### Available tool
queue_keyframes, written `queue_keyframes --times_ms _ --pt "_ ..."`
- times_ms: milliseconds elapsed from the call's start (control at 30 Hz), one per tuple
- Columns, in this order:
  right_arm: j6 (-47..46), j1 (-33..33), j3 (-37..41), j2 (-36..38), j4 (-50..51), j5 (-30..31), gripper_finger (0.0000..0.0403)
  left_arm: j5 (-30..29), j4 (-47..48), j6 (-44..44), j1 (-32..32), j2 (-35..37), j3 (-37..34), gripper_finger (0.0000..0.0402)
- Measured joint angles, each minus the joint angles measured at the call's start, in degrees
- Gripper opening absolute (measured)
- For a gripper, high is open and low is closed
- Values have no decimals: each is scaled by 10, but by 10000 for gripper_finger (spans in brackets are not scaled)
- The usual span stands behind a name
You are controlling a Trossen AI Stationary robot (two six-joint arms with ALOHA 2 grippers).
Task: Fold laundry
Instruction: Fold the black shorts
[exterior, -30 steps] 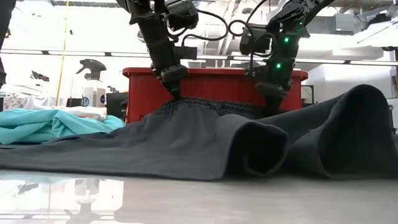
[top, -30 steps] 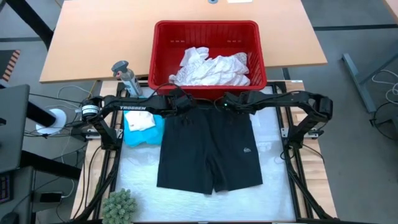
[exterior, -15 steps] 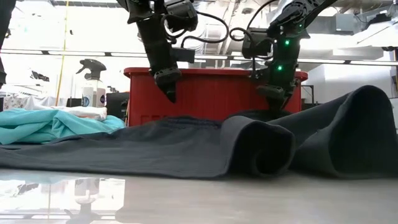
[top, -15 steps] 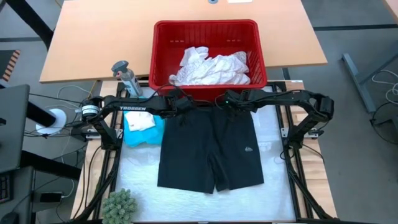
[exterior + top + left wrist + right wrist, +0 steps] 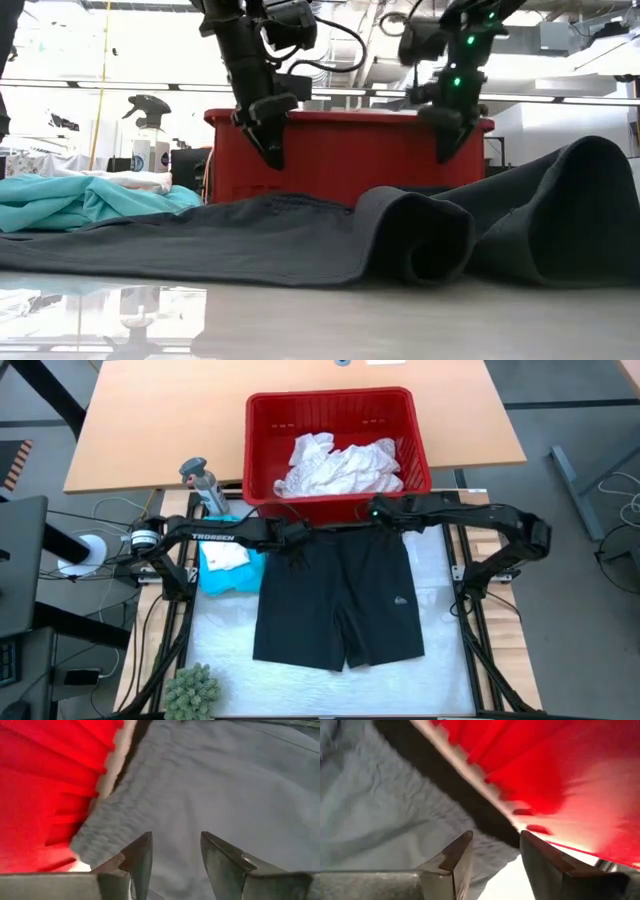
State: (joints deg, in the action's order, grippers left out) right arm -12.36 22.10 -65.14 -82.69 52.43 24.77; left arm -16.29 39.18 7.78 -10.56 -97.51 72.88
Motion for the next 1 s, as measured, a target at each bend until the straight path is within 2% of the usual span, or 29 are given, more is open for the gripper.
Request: queue_keyframes --times_ms 100,200,267,433,567,700,867,1000 --pt "-6 -22 0 39 28 -48 176 24 3 -3 26 0 0 155" --pt "-24 -60 -1 71 46 -139 168 58 1 6 60 0 0 155" --pt "-43 -99 0 82 50 -175 160 79 -10 16 88 0 0 155" --pt "-117 -240 35 88 25 -174 117 79 -29 33 163 0 -3 155" --pt "-201 -333 80 83 -5 -112 65 56 -74 69 204 0 -38 149" --pt "-296 -368 124 84 -32 -85 15 55 -124 120 225 0 -93 119" --pt "-377 -396 169 68 -72 -89 28 51 -175 183 237 0 -153 67" --pt "-408 -418 193 31 -111 -103 16 60 -174 234 249 0 -179 24"
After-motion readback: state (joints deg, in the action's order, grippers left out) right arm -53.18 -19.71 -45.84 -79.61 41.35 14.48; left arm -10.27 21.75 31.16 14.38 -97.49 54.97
